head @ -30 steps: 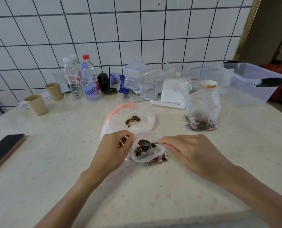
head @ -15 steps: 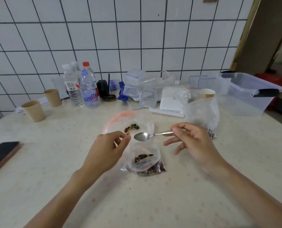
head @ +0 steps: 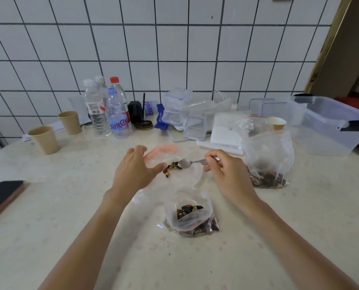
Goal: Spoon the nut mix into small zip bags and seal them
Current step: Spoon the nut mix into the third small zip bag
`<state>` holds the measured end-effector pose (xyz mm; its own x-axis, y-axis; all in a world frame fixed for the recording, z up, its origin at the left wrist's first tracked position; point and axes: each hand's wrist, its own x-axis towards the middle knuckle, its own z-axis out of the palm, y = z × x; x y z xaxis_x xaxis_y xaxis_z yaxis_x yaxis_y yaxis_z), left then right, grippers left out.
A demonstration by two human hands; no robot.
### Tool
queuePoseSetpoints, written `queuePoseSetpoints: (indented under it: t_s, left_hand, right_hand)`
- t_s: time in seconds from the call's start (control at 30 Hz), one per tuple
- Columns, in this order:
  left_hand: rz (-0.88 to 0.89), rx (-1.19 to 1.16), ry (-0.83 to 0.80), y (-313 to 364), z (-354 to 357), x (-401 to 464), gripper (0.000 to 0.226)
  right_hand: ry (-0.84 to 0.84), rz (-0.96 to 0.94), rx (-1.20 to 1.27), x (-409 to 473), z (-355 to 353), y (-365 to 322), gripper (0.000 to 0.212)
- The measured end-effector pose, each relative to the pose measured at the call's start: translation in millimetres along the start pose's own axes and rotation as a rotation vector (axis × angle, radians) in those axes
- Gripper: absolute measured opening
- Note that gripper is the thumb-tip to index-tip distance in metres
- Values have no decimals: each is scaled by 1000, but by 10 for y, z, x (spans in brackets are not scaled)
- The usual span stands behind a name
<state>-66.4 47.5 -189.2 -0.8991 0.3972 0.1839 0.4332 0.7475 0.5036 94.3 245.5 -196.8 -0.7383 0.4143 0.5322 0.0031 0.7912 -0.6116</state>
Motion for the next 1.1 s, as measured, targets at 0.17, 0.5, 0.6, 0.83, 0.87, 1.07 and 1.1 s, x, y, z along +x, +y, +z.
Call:
queuePoseSetpoints:
  t_s: [0.17, 0.5, 0.6, 0.83, 0.87, 1.07, 1.1]
  left_hand:
    - [-84, 27, -11, -79, 174, -20, 66]
    - [-84, -103, -6, -100, 227, 70, 13]
    - [-75, -152, -12, -76, 235, 88, 15]
    - [-211, -619, -69, 43, 191, 61, 9]
    - [-208, -643, -73, 54, 186, 51, 10]
    - [-196, -644, -118, 110, 186, 14, 14]
    - [-194, -631, -124, 115, 186, 10, 16]
  right_hand:
    - [-54, -174, -136, 38, 78, 77, 23]
    - [-69, -251, -346, 16, 240, 161, 21]
    - [-129, -195, -344, 16, 308, 183, 26]
    - [-82, -12, -109, 3, 429, 253, 21]
    - [-72, 53, -21, -4, 448, 265, 20]
    - [-33, 304, 257, 31, 502, 317, 19]
    - [-42, 310, 259, 36, 503, 311, 19]
